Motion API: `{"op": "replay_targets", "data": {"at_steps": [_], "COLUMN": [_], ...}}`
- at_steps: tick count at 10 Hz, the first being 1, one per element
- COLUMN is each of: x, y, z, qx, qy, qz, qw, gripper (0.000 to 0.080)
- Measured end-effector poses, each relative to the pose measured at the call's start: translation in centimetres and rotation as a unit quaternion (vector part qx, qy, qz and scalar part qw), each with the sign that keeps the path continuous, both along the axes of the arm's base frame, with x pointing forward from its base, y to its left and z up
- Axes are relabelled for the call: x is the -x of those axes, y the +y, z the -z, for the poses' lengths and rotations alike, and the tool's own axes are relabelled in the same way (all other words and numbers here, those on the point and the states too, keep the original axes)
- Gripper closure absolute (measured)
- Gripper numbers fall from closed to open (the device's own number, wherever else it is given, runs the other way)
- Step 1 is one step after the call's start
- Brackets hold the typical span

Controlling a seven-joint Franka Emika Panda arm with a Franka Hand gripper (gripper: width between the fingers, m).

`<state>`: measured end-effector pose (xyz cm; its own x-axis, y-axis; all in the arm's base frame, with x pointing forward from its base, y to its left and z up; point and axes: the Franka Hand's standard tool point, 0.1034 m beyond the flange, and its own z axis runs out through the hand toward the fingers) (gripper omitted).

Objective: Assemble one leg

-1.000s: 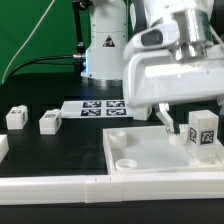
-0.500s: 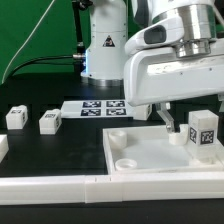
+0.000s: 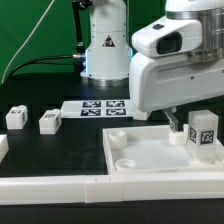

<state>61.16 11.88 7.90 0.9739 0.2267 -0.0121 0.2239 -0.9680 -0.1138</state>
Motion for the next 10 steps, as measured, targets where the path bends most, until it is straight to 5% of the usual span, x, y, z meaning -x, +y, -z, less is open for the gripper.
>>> {"op": "replay_targets", "data": {"at_steps": [2,4,10], "x": [-0.25,-0.24,-0.39], "y": [-0.22,-0.21,-0.09], "z": [0.19,0.20,0.27], "qx": [-0.001,-0.001,-0.002], "qy": [-0.014,-0.013,-0.010], "qz": [-0.006,-0.005,0.094], "qw": [1.000,1.000,0.996], "gripper": [0.0150,0.0449,0.0506]}}
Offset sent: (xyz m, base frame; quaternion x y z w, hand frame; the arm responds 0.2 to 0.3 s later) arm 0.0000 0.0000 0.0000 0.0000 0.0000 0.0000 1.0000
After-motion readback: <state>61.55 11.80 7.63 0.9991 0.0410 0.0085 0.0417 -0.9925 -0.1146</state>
